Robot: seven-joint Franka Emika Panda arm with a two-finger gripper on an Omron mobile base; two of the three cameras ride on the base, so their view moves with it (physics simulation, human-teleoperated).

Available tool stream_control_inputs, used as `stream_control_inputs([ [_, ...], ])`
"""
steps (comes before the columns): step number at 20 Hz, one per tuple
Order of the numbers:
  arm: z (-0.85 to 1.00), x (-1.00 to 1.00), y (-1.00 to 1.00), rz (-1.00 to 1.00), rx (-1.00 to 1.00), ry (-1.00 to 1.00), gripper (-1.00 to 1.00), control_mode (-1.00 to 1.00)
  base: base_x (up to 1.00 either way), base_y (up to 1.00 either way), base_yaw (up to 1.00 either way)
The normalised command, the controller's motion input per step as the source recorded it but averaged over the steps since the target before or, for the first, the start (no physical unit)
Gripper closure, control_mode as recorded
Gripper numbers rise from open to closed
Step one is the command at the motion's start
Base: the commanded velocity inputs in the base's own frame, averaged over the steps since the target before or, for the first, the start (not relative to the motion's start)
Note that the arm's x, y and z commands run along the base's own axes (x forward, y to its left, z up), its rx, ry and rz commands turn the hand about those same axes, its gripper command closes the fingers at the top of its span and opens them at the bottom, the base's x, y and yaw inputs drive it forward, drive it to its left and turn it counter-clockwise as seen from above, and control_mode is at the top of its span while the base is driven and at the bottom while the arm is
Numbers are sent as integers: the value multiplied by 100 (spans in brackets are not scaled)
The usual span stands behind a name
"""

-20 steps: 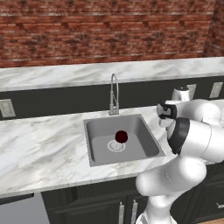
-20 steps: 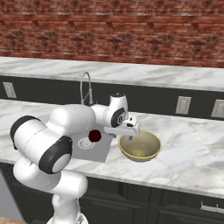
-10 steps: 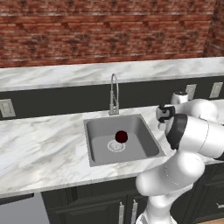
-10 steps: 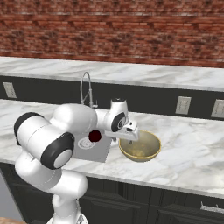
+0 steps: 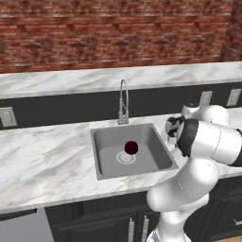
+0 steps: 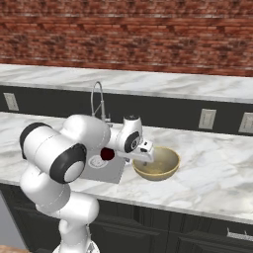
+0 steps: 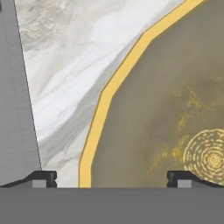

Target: Pick the mug and place it in the sink. Pick the bowl and place it in the open cabinet and then close the cabinet.

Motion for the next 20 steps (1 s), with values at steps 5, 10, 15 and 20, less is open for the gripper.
stream_control_inputs([
  [5,-10,0,-7,0,1,0,100,-100,0,0,0],
  [10,0,0,-4,0,0,0,100,-100,0,0,0],
  [15,24,-7,12,0,-8,0,100,-100,0,0,0],
  [20,83,-29,46,9,-23,0,100,-100,0,0,0],
])
